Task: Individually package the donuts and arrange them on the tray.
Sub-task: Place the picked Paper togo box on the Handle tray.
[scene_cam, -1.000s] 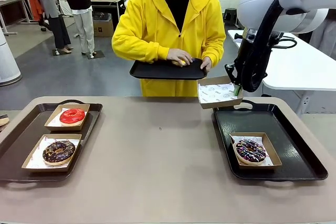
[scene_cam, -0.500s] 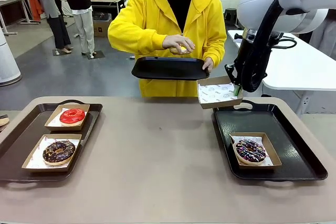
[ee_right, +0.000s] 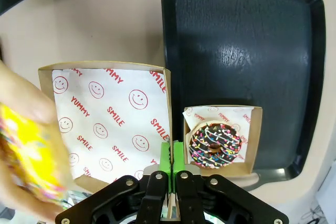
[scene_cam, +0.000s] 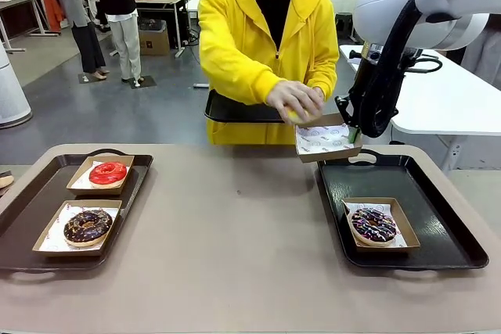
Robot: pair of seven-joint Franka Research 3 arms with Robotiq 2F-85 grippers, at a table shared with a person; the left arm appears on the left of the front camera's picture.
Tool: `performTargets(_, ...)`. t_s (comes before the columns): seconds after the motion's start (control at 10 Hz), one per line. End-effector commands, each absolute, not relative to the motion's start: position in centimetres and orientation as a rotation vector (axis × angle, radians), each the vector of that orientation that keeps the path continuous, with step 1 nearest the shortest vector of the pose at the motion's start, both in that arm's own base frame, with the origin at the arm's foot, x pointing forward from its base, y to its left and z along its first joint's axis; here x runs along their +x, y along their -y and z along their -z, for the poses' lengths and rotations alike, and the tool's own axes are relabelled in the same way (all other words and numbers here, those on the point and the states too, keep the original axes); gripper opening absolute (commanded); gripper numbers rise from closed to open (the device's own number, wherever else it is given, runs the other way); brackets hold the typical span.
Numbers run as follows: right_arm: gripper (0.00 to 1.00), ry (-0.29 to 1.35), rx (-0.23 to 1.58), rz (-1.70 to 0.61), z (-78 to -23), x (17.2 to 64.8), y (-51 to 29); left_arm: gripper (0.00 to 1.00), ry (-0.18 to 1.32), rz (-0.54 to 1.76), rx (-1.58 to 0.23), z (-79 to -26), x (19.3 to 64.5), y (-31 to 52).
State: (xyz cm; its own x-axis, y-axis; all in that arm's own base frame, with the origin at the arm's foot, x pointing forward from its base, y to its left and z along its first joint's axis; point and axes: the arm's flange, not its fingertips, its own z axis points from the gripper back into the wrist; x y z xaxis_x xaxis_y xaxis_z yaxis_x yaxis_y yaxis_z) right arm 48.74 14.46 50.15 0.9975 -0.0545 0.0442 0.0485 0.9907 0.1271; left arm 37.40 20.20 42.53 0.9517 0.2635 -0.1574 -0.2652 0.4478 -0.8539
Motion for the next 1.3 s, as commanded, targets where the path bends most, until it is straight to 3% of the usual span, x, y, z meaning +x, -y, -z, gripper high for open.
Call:
performTargets(0.0, 0.00, 0.047, 0.126, 0.052, -50.10, 48.69, -14.46, 1.00, 0.006, -0.326, -1.039, -42.55, 37.11, -20.28)
performTargets(1.2, 0.00, 0.047, 0.126, 0.052, -50.10, 48.69, -14.46, 1.00, 0.006, -0.326, -1.039, -42.55, 37.11, -20.28)
